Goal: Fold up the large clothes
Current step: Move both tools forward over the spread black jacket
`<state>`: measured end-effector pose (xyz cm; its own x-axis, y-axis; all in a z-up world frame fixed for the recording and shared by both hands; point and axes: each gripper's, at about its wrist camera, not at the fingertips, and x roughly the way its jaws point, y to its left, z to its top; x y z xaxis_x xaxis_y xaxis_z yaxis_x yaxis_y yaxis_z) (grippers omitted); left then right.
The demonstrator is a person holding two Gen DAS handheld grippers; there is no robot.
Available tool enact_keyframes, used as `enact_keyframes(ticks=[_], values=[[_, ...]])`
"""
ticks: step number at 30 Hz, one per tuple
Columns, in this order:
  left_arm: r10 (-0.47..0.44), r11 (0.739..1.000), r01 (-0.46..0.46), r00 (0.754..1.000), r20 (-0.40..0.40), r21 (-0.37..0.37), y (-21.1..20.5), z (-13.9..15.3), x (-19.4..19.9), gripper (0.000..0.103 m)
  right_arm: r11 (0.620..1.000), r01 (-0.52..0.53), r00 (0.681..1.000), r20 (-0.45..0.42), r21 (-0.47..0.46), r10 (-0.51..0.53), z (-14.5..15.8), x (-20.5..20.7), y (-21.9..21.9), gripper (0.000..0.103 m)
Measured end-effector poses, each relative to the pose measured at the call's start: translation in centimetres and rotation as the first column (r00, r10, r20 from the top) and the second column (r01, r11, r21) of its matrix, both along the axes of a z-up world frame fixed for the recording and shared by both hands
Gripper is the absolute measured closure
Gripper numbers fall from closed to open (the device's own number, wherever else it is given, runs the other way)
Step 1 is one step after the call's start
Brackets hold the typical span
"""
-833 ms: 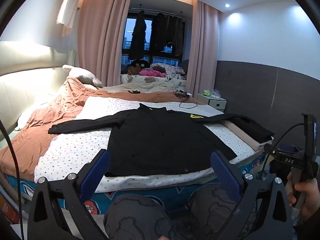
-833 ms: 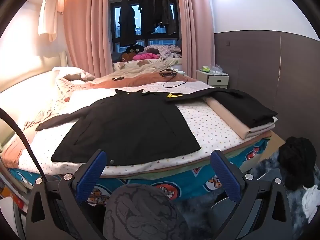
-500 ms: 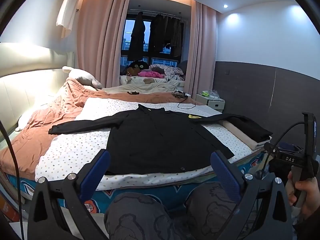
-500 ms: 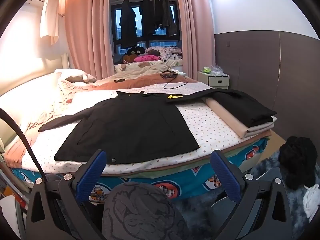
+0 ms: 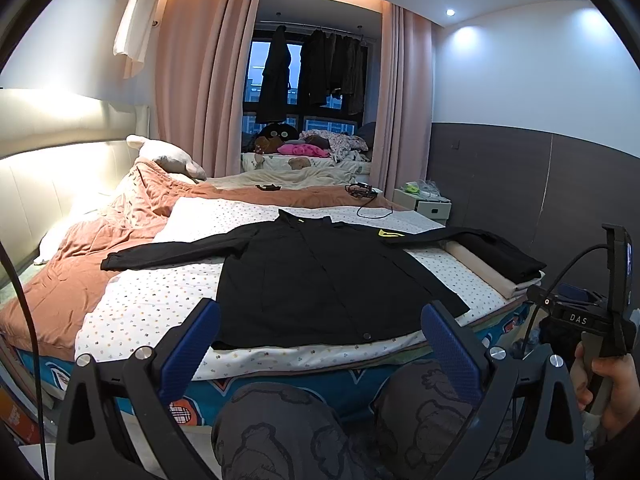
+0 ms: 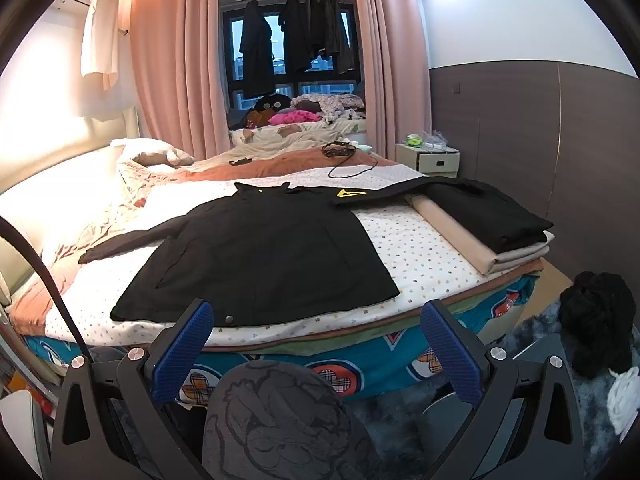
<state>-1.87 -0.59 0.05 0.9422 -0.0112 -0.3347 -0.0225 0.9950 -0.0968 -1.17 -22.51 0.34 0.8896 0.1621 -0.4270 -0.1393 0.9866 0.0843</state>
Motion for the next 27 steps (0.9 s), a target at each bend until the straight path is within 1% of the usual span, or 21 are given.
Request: enact_keyframes(ticks=[27], values=[[-0.02, 1.0, 0.02, 1.0, -0.003, 0.005, -0.66, 0.38, -0.97, 0.0, 1.0, 0.014, 1.0, 0.008, 0.01, -0.014, -0.3, -0.68, -0.67, 0.0]])
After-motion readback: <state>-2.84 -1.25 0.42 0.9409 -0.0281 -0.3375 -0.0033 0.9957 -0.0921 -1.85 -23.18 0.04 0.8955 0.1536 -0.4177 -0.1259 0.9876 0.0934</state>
